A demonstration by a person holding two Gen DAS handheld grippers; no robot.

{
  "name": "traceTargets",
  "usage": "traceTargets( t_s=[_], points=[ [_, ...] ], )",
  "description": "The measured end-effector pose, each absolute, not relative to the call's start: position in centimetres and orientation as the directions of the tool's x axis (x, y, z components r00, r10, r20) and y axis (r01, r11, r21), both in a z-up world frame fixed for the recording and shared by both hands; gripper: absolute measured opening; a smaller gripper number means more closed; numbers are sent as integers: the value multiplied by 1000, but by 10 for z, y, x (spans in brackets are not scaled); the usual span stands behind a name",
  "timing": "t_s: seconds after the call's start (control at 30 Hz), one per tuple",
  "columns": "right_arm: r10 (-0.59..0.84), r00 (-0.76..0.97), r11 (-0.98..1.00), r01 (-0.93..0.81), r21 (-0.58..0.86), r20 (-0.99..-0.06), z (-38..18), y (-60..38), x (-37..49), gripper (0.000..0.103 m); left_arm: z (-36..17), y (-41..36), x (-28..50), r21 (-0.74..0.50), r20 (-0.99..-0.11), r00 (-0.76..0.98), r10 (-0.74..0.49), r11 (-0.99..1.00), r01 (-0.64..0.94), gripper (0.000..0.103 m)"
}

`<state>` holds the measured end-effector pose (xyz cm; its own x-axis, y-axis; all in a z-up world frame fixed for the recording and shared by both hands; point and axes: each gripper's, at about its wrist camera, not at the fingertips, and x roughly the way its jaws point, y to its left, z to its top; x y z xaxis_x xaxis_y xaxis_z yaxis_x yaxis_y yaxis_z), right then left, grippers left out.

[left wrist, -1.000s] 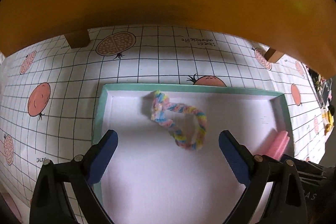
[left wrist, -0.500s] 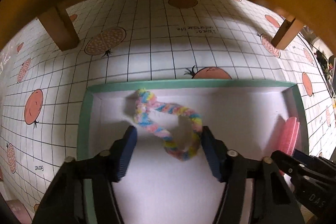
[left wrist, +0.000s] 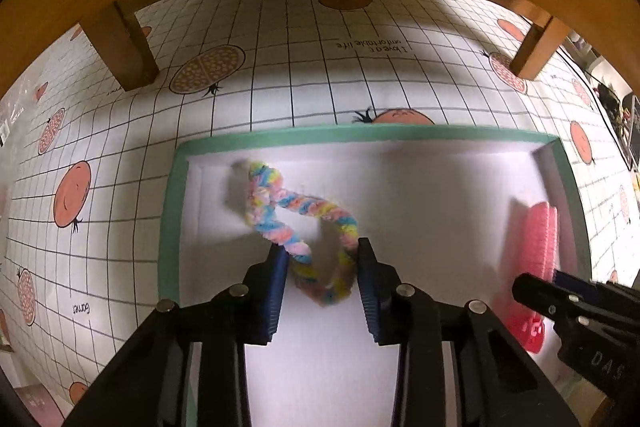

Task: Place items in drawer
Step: 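Grasp the rainbow pipe-cleaner string with the left tool while the right tool grasps the pink roller, then carry the rainbow string and pink roller up into the open drawer with both tools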

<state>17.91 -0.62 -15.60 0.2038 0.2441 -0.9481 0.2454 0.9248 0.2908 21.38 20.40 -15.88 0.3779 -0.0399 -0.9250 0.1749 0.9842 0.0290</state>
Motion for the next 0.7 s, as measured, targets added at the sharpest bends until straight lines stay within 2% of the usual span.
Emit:
traceTargets(
  t_s=[0.47,0.7],
  points=[
    [259,230,930,202,307,-938,-140,12,174,32,-152,216,180,-31,-932,353,-86,987,157,34],
    [264,273,933,172,317,-925,-115,12,161,32,-128,230,167,-93,-914,384,-134,988,123,33]
  ],
)
